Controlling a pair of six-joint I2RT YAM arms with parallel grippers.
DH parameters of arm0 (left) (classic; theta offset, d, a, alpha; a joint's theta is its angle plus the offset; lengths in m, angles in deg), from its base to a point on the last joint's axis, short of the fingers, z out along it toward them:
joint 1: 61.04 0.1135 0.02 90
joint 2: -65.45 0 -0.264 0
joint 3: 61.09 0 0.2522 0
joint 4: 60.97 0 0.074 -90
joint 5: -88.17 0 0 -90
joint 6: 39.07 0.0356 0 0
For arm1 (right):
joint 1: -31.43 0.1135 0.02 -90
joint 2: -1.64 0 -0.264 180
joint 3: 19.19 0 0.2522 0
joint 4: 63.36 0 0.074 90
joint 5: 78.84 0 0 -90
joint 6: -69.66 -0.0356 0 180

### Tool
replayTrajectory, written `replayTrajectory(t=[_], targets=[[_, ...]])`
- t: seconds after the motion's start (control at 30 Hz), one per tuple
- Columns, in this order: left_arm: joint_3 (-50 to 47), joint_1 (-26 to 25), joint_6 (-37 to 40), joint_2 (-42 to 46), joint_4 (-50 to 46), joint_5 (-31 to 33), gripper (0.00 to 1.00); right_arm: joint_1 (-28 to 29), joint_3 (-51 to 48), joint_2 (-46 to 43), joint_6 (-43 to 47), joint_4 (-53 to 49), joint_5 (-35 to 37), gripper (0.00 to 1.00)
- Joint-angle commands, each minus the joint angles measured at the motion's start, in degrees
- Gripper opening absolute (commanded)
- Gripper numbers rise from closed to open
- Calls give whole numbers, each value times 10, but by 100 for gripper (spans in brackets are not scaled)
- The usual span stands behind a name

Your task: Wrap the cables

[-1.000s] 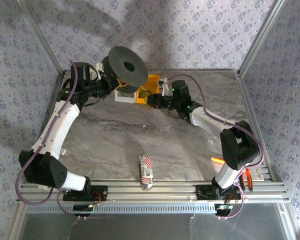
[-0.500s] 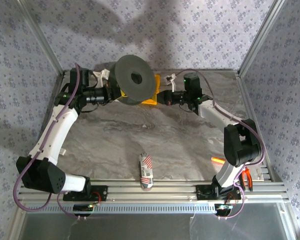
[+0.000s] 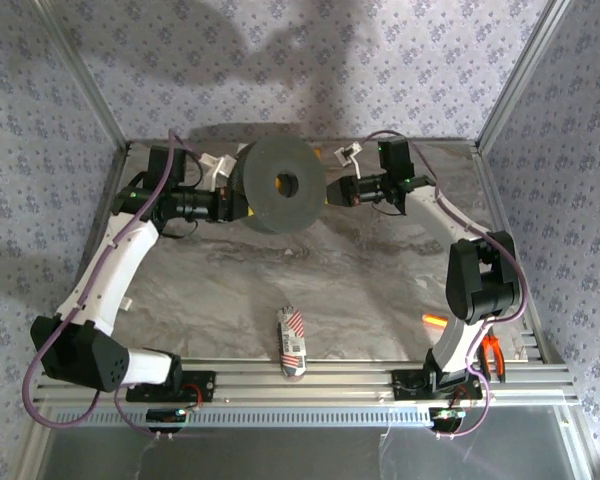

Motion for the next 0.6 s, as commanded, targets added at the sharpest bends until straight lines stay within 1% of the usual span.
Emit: replayTrajectory(t=[0.0,0.17,0.3,0.37,0.43,0.5,0.57], targets=[[48,-32,128,29,-100,-103,0,-46,33,22,16,-39,29,0],[55,-61,182,17,-144,-105,0,-48,64,24,59,-76,-9,0],[57,-79,219,9,-174,-115,0,-55,96,21,160,-170,-59,0],[60,-88,236,4,-192,-119,0,-63,119,21,238,-246,-89,0],[62,-97,245,0,-201,-119,0,-73,151,27,322,-345,-123,0],[66,-105,251,-7,-210,-116,0,-82,194,42,430,-474,-156,0],[69,-113,255,-17,-216,-110,0,-89,254,70,564,-630,-184,0]])
